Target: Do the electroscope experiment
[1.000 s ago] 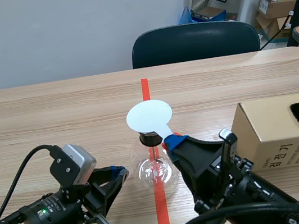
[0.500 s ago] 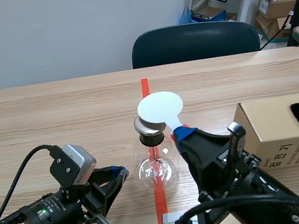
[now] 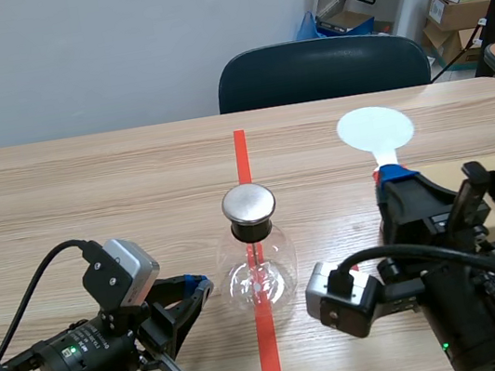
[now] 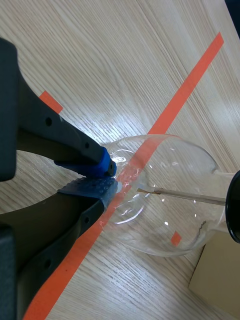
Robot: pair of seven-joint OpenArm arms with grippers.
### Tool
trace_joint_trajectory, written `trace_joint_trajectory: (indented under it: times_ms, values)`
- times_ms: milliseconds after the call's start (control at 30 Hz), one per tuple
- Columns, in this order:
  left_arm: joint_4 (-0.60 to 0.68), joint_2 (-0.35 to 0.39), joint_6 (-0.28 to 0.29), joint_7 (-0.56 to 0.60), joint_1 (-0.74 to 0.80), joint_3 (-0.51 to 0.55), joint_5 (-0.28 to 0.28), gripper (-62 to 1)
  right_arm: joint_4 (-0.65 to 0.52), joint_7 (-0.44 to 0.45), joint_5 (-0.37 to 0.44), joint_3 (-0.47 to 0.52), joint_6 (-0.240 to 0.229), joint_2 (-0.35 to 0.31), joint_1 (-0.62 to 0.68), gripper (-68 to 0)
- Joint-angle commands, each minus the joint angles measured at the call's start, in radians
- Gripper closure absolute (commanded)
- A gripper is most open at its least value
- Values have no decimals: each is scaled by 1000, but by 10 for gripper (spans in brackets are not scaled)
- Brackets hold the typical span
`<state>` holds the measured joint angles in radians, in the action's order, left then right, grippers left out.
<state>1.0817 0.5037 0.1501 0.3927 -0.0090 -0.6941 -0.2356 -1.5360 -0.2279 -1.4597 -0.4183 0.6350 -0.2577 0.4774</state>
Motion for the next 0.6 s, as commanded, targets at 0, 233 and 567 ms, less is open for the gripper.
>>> trace_joint_trajectory:
  times_ms: [0,233,567]
  values:
    - [15,-7,-2,10,-3,3,-6,-41,-5,-35,-1,6,11,-5,-6,-20]
    - [15,-7,-2,10,-3,3,-6,-41,-5,-164,-1,6,11,-5,-6,-20]
    - [15,-7,-2,10,-3,3,-6,-41,-5,-164,-1,6,11,-5,-6,-20]
